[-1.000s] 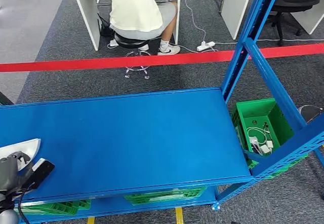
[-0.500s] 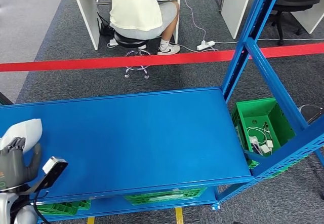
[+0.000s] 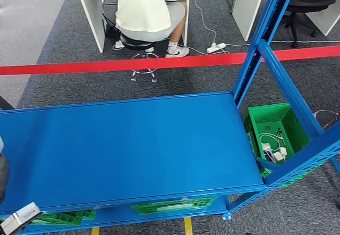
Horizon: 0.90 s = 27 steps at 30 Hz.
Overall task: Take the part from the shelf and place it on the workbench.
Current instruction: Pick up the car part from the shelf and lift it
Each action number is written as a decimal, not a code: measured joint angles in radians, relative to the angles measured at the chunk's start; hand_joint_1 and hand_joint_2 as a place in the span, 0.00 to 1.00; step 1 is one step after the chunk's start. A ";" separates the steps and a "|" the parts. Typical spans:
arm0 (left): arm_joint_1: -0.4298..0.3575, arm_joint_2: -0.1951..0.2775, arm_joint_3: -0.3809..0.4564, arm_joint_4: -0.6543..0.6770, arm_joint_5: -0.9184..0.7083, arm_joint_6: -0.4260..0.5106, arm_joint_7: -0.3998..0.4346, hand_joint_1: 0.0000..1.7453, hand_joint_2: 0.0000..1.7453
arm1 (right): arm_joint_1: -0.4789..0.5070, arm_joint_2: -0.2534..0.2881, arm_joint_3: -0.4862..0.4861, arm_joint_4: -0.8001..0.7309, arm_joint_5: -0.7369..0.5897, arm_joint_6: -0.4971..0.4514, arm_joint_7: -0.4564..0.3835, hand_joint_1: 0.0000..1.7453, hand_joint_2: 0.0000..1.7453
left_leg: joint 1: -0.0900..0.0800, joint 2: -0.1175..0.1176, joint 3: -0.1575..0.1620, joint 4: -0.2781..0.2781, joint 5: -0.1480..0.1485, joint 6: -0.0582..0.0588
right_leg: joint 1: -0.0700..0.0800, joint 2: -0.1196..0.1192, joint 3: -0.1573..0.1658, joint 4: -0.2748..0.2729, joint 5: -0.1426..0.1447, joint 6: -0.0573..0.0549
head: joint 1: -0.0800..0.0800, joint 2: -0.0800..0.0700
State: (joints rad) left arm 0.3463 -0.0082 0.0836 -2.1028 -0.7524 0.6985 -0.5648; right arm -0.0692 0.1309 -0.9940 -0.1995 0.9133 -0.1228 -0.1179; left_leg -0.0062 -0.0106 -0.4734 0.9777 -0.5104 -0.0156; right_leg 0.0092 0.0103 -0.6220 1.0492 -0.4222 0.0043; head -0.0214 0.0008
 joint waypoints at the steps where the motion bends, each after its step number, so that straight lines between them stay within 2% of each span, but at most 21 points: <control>1: 0.003 -0.002 0.003 -0.010 0.005 0.000 -0.006 1.00 1.00 | 0.000 0.000 0.000 0.000 0.000 0.000 0.001 0.00 0.00 | 0.000 0.000 0.000 0.000 0.000 0.000 | 0.000 0.000 0.000 0.000 0.000 0.000 | 0.000 0.000; 6: 0.012 -0.008 0.008 -0.046 0.036 0.000 -0.037 1.00 1.00 | -0.001 0.004 0.000 0.000 0.001 0.000 -0.001 0.00 0.00 | 0.000 0.000 0.000 0.000 0.000 0.000 | 0.000 0.000 0.000 0.000 0.000 0.000 | 0.000 0.000; 23: 0.015 -0.020 0.019 -0.059 0.252 0.000 -0.065 1.00 1.00 | -0.002 0.007 0.000 0.000 0.017 -0.001 -0.020 0.00 0.00 | 0.000 0.000 0.000 0.000 0.000 0.000 | 0.000 0.000 0.000 0.000 0.000 0.000 | 0.000 0.000; 27: 0.015 -0.024 0.019 -0.059 0.262 0.000 -0.067 1.00 1.00 | -0.003 0.007 0.000 0.000 0.018 -0.001 -0.020 0.00 0.00 | 0.000 0.000 0.000 0.000 0.000 0.000 | 0.000 0.000 0.000 0.000 0.000 0.000 | 0.000 0.000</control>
State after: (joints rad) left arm 0.3608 -0.0318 0.1022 -2.1614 -0.4904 0.6985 -0.6321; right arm -0.0722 0.1381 -0.9941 -0.1995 0.9316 -0.1240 -0.1381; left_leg -0.0061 -0.0106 -0.4734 0.9777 -0.5103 -0.0156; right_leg 0.0093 0.0103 -0.6221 1.0492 -0.4220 0.0044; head -0.0214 0.0008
